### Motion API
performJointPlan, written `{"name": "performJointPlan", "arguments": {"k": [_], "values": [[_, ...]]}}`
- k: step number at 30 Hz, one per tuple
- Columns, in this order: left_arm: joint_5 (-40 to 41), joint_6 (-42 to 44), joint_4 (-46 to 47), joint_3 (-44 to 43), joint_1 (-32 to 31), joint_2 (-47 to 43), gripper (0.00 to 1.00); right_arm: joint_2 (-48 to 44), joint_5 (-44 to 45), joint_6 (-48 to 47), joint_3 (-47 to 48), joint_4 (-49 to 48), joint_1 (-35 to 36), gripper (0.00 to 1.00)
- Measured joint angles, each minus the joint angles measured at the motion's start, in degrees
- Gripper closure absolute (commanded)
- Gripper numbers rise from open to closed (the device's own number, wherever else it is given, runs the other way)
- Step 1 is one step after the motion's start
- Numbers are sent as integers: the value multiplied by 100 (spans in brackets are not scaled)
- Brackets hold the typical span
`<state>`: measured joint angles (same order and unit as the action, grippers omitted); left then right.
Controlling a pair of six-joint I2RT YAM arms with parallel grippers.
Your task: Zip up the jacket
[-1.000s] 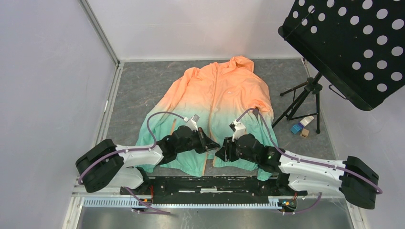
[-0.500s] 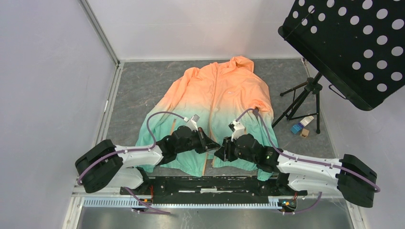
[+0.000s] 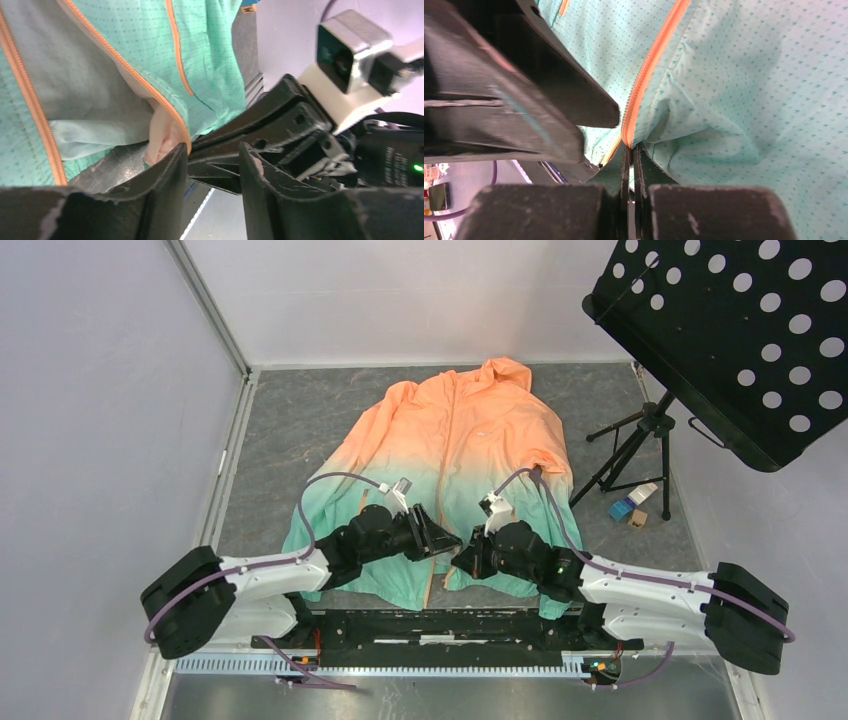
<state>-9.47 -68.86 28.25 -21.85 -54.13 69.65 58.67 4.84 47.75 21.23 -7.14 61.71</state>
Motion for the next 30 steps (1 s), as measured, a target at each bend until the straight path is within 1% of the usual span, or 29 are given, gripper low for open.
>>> {"name": "performJointPlan", "arguments": {"k": [2,4,6,9,12,14,16,19,22,24,25,26,30], "values": [[4,59,-138,7,0,-227,41,0,-42,-2,-50,-52,-48,100],[4,146,-243,37,0,-435,31,-13,-129,-9,-131,-142,-116,100],[-7,205,-247,162,0,-629,26,-63,-280,-31,-243,-267,-258,100],[-105,391,-282,378,2,-828,16,-122,-603,-74,-352,-452,-529,100],[-308,682,-293,507,4,-870,12,-125,-1023,-114,-442,-769,-791,100],[-424,892,-304,531,4,-870,11,-125,-1307,-122,-507,-979,-942,100],[-514,1134,-315,531,4,-868,14,-125,-1569,-129,-542,-1139,-1064,100],[-616,1445,-422,487,4,-774,22,-125,-1862,-127,-546,-1331,-1163,100],[-728,1659,-525,352,4,-516,36,-125,-2013,-111,-549,-1436,-1198,100],[-791,1751,-549,267,4,-337,46,-125,-2057,-103,-551,-1469,-1217,100],[-826,1784,-546,238,4,-260,50,-125,-2068,-98,-551,-1462,-1226,100],[-868,1810,-544,216,4,-199,52,-125,-2065,-85,-551,-1453,-1237,100],[-909,1869,-542,205,-7,-155,54,-131,-2006,-13,-551,-1392,-1272,100]]}}
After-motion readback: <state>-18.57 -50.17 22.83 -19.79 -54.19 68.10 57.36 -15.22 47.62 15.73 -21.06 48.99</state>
